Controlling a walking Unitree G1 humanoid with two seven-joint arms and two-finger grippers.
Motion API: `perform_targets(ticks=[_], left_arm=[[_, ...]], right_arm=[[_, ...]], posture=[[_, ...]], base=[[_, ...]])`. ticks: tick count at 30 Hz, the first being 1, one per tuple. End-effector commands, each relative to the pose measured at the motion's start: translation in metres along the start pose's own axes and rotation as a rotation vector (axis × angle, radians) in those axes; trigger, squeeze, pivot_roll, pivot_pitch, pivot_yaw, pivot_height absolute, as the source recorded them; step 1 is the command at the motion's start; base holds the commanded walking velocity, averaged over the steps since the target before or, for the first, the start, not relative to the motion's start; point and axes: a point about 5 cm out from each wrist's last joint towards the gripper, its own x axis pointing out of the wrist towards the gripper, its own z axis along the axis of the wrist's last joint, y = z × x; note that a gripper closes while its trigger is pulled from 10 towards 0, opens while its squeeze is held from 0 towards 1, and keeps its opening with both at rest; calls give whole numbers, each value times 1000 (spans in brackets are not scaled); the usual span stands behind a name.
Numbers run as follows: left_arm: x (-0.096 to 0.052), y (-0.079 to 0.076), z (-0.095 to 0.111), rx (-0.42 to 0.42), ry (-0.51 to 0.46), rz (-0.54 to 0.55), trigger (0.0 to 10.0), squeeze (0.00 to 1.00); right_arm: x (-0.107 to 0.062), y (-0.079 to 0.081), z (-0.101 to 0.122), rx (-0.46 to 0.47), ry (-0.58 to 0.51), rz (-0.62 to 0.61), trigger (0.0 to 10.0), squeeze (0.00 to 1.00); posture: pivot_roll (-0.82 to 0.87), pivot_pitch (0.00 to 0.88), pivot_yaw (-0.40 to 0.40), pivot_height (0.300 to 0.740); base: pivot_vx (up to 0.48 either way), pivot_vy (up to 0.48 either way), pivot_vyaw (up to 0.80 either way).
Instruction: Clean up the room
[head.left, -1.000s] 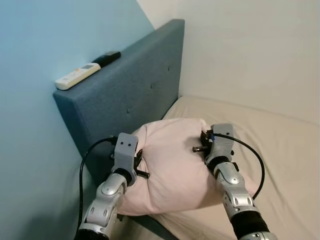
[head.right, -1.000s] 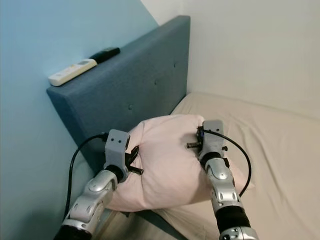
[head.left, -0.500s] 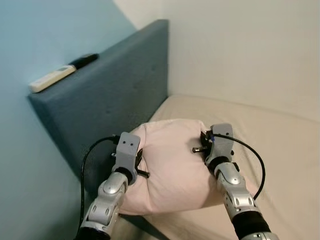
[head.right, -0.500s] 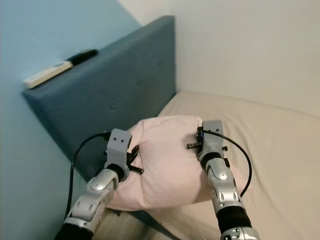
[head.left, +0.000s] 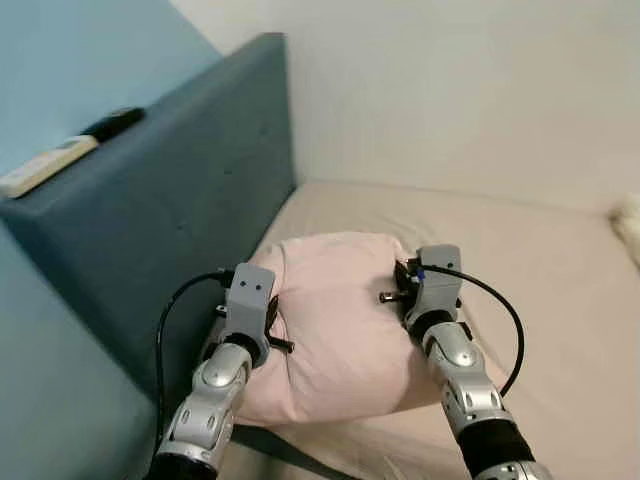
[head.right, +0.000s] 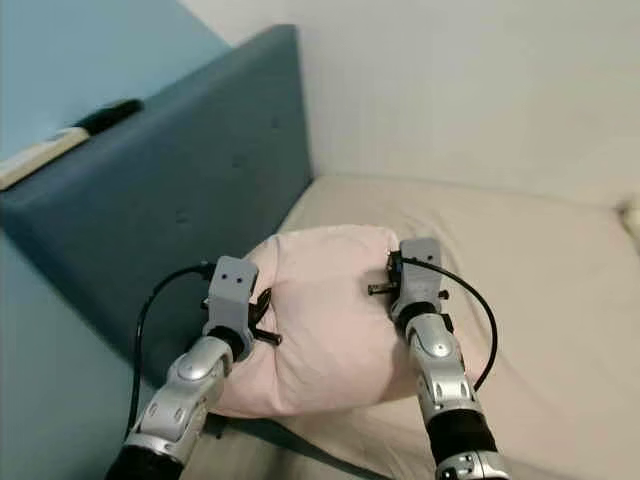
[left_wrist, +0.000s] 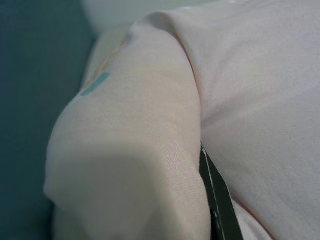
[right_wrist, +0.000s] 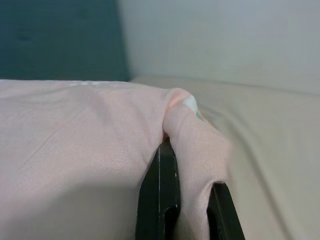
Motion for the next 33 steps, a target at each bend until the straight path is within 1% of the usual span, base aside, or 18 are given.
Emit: perform_targets(ticks=[1, 6, 24, 27, 30, 32, 33], left_arm=[[1, 8, 4, 19, -29, 51, 10000, 0], [-1, 11, 6, 5, -48, 78, 10000, 0], [-5, 12, 9, -3, -78, 102, 10000, 0], [-6, 12, 8, -9, -78, 102, 10000, 0], [-6, 11, 9, -10, -86, 99, 10000, 0], [-5, 12, 10, -17, -92, 101, 10000, 0], [-5, 12, 11, -18, -95, 111, 10000, 0]], right_arm=[[1, -6, 6, 1, -29, -22, 10000, 0], [0, -6, 6, 0, -28, -21, 10000, 0], [0, -5, 5, -1, -31, -10, 10000, 0], [1, -6, 8, -31, -53, -11, 10000, 0], [1, -6, 10, -31, -59, -11, 10000, 0], [2, -4, 12, -39, -70, -2, 10000, 0], [5, 4, 17, -59, -87, 35, 10000, 0]], posture=[[-16, 74, 32, 740], [-14, 75, 29, 740], [-12, 62, 25, 740], [-14, 57, 24, 740], [-14, 54, 21, 740], [-12, 53, 21, 740], [-12, 50, 19, 740]], base=[[0, 0, -800], [0, 0, -800], [0, 0, -800], [0, 0, 0], [0, 0, 0], [0, 0, 0], [0, 0, 0]])
